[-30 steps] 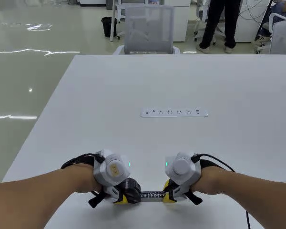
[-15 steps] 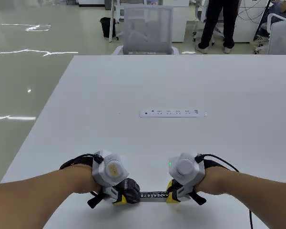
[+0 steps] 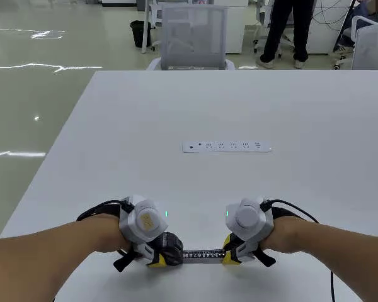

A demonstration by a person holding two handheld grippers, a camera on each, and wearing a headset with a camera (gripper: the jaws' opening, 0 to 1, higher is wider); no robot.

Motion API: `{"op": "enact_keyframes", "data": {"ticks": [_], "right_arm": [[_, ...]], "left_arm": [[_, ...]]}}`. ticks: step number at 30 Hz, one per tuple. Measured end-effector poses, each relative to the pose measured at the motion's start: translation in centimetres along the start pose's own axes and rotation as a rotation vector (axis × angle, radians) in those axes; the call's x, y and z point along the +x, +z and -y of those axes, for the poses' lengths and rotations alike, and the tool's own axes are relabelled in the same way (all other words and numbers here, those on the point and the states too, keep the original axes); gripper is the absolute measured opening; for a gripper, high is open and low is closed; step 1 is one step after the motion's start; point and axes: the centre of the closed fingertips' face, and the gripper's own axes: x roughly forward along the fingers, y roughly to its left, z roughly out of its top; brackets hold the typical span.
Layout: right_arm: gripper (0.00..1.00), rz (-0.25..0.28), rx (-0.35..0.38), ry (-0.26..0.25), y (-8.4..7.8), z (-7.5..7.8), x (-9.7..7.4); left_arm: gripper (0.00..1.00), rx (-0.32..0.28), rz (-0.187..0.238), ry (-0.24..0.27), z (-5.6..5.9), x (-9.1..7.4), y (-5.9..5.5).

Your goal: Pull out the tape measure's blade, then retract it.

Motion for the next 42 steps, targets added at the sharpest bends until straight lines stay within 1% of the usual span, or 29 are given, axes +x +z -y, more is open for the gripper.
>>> {"op": "enact_keyframes", "data": {"ticks": [10, 34, 42], "right_arm": [[0.12, -0.009, 0.008, -0.002, -1.1, 0.1, -0.6], [0.12, -0.032, 0.023, -0.01, -3.2, 0.3, -1.7], [0.12, -0.039, 0.024, -0.01, -3.6, 0.4, -1.9]], "left_arm": [[0.33, -0.009, 0.007, 0.0, 0.0, 0.0, 0.0], [0.33, -0.011, 0.004, -0.002, 0.0, 0.0, 0.0], [0.33, -0.012, 0.004, -0.001, 0.0, 0.0, -0.1]]}}
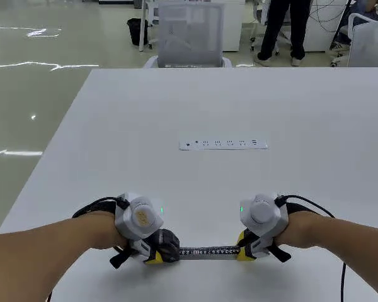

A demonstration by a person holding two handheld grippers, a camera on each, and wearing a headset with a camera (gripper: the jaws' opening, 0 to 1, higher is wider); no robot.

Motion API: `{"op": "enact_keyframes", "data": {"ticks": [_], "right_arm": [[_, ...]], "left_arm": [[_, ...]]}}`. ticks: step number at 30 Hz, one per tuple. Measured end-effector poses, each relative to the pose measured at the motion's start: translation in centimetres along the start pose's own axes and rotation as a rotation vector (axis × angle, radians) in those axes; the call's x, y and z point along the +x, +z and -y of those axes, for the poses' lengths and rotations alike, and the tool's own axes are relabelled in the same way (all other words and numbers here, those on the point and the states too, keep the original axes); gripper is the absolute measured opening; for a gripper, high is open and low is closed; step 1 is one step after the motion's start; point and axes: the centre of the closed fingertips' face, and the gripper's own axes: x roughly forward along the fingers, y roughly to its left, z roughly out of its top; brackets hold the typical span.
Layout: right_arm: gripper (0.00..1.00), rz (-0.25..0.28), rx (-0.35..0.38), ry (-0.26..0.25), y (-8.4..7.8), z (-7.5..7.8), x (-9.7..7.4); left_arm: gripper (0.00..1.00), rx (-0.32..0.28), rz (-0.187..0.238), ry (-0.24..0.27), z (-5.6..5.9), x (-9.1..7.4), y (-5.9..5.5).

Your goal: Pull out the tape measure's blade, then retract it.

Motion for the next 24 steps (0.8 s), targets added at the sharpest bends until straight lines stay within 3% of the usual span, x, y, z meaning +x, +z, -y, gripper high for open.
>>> {"op": "enact_keyframes", "data": {"ticks": [24], "right_arm": [[0.12, -0.011, 0.008, -0.008, -1.5, 0.3, -0.9]], "left_arm": [[0.33, -0.006, 0.005, 0.002, -0.1, -0.1, 0.0]]}}
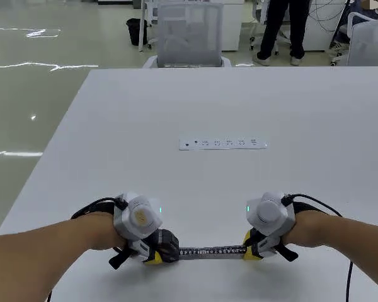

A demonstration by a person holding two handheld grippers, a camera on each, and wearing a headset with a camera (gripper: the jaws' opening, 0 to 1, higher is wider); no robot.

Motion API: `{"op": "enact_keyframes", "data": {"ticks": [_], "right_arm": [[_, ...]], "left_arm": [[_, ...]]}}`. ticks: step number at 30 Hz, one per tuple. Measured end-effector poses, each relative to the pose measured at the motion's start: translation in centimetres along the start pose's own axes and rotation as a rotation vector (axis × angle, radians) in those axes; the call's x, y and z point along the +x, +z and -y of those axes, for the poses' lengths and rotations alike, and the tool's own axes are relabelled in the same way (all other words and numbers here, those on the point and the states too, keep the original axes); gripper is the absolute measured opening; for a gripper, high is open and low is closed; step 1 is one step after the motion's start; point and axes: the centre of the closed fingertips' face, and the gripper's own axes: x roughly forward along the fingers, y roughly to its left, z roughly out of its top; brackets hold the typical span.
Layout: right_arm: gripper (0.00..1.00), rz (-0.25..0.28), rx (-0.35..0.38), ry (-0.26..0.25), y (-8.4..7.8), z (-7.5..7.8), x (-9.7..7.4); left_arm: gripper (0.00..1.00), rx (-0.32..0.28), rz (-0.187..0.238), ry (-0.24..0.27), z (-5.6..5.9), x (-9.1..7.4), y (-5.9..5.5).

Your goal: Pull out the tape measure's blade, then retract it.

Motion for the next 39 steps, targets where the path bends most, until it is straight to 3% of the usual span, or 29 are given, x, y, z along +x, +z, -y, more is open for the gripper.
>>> {"op": "enact_keyframes", "data": {"ticks": [39], "right_arm": [[0.12, -0.013, 0.018, -0.011, -2.4, 0.3, -1.3]], "left_arm": [[0.33, 0.0, -0.001, 0.0, 0.1, 0.1, 0.0]]}}
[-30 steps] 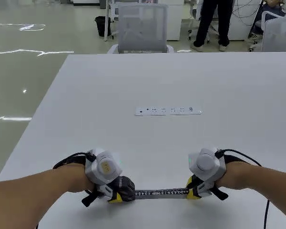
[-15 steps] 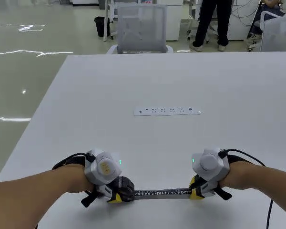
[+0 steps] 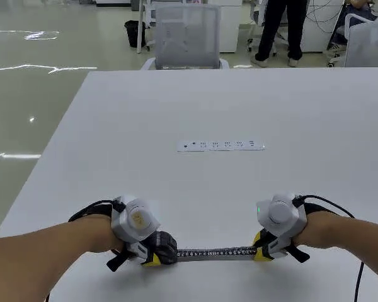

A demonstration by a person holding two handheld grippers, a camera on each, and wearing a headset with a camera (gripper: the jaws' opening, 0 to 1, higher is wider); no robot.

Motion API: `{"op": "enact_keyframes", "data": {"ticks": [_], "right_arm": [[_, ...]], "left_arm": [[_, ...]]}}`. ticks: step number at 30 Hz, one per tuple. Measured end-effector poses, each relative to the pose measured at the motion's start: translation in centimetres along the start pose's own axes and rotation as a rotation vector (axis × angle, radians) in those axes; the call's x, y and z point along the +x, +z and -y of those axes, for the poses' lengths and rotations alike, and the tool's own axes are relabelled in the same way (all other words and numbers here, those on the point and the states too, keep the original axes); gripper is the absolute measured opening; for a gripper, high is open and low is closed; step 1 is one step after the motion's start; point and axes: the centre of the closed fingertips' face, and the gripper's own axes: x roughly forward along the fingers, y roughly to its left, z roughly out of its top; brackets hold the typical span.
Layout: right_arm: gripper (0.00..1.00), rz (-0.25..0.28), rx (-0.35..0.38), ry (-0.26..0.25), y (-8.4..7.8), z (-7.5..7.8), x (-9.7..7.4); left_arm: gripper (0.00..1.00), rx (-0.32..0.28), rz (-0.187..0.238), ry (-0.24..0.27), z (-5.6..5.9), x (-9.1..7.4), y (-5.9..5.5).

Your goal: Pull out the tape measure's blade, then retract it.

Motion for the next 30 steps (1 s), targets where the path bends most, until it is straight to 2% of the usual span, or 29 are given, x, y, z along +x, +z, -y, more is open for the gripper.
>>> {"op": "enact_keyframes", "data": {"ticks": [30], "right_arm": [[0.12, -0.019, 0.018, -0.005, -1.6, 0.3, -0.8]], "left_arm": [[0.33, 0.0, -0.002, 0.001, -0.1, 0.0, 0.0]]}}
